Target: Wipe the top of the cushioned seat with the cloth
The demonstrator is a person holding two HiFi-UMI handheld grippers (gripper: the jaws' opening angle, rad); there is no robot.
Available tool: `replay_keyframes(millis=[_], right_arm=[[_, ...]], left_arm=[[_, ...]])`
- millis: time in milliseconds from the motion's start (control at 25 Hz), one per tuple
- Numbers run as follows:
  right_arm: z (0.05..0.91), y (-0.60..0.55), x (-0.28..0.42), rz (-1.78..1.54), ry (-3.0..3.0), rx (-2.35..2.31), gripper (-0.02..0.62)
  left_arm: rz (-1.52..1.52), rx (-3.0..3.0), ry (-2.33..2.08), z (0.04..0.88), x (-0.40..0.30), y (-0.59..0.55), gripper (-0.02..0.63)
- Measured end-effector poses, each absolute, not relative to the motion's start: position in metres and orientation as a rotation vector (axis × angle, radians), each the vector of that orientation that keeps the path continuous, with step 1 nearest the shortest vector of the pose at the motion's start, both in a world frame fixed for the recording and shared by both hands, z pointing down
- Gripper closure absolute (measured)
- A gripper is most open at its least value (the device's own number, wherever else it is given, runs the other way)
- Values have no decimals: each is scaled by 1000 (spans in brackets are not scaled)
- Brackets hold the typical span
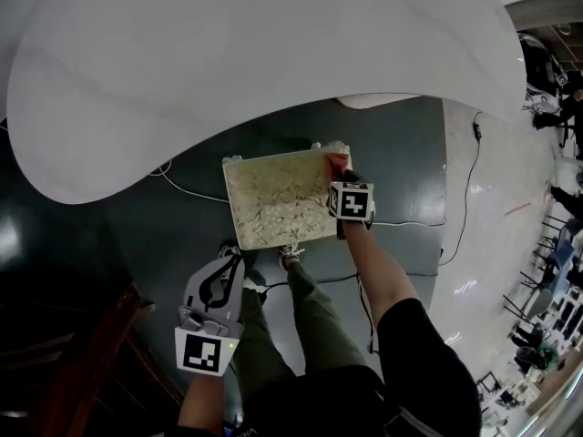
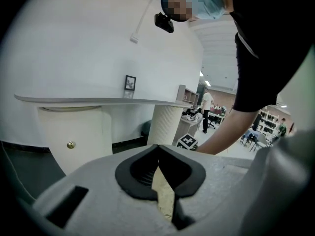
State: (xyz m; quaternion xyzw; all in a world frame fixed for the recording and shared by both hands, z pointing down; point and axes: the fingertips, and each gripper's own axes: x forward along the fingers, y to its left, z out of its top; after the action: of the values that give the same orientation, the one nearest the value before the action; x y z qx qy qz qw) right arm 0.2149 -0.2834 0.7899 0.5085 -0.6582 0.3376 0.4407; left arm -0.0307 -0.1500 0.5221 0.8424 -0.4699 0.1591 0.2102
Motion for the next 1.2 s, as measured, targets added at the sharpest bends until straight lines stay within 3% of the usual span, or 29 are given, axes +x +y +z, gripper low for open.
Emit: replay_keyframes(millis=[280, 440, 640, 1200], right_arm=[[786, -290, 299, 804, -1494, 1360, 569], [773, -288, 303, 792, -1531, 1392, 569], [751, -262, 238, 833, -1708, 1328, 569], [777, -157, -32, 1040, -1961, 936, 569]], left_arm=[[441, 2352, -1279, 523, -5, -159, 589], [435, 2358, -1279, 523, 2, -156, 589], [421, 2358, -1278, 518, -2, -149, 588], [435, 2267, -1379, 522, -74, -99, 589]])
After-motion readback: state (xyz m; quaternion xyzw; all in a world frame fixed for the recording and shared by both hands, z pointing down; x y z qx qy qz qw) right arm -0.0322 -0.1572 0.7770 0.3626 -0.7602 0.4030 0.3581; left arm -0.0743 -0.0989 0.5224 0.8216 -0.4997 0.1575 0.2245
